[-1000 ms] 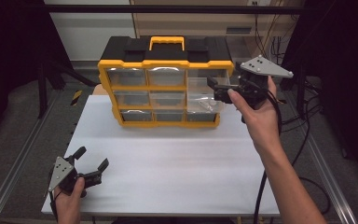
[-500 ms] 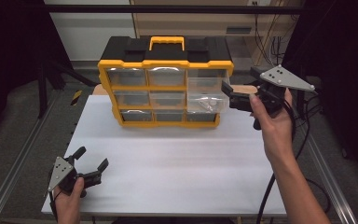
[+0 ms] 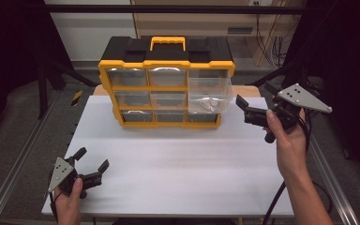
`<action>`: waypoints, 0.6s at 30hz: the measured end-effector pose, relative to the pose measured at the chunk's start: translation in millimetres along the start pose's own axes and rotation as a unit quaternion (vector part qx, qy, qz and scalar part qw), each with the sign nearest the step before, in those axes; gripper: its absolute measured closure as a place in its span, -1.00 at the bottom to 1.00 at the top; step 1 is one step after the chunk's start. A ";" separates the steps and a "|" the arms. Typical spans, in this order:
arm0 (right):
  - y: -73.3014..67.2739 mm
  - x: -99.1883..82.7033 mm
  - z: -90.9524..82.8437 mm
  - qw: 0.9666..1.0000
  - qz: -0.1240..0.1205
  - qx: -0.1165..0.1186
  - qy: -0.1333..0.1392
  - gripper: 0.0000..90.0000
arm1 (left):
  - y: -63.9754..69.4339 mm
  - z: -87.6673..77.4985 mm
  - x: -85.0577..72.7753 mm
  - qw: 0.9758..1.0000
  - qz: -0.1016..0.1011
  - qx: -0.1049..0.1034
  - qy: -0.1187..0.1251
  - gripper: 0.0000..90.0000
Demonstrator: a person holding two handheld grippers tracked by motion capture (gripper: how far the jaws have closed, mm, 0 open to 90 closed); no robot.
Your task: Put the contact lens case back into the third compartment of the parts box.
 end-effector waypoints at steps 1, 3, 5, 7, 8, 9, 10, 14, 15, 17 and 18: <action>0.7 -2.3 -1.9 1.000 0.001 -0.001 0.001 -0.96 | -0.2 -0.1 0.0 1.000 0.000 0.000 0.000 -0.98; 2.8 -9.4 -7.1 1.000 0.002 -0.004 0.001 -0.96 | -0.5 -0.3 0.1 1.000 0.000 0.001 0.000 -0.98; 4.3 -18.3 -12.9 1.000 0.004 -0.005 0.000 -0.95 | -0.8 -0.5 0.0 1.000 0.000 0.002 0.000 -0.98; 4.8 -21.8 -14.8 1.000 0.004 -0.007 -0.002 -0.95 | -0.8 -0.9 0.0 1.000 0.000 0.002 0.000 -0.98; 5.4 -24.8 -16.6 1.000 0.001 -0.007 -0.001 -0.95 | -0.8 -1.0 -0.2 1.000 -0.001 0.002 -0.001 -0.98; 5.7 -28.2 -18.5 1.000 0.002 -0.008 -0.002 -0.95 | -0.5 -1.1 -0.3 1.000 -0.003 0.001 -0.001 -0.99; 6.2 -31.5 -20.4 1.000 0.000 -0.007 -0.003 -0.95 | -0.2 -1.3 -0.2 1.000 -0.003 0.001 -0.001 -0.99; 6.7 -47.2 -27.6 1.000 0.003 -0.008 -0.007 -0.95 | 0.9 -2.3 0.0 1.000 -0.001 0.000 -0.003 -0.99; 6.6 -50.0 -28.8 1.000 0.003 -0.008 -0.008 -0.95 | 1.7 -2.8 0.1 1.000 0.000 -0.001 -0.004 -0.99; 6.8 -57.9 -32.7 1.000 0.006 -0.007 -0.008 -0.95 | 2.6 -4.0 0.7 1.000 0.002 -0.001 -0.004 -0.99; 6.7 -60.6 -34.1 1.000 0.009 -0.007 -0.008 -0.95 | 2.9 -5.1 2.1 1.000 0.000 -0.001 0.001 -0.99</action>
Point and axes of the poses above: each handheld gripper's, and its own axes: z roughly forward along the jaws, x roughly out of its top, y roughly to its right, the point moved 8 cm from there along z, roughly forward along the jaws, and after that the axes turned 8 degrees about x, right-handed, at the moved point
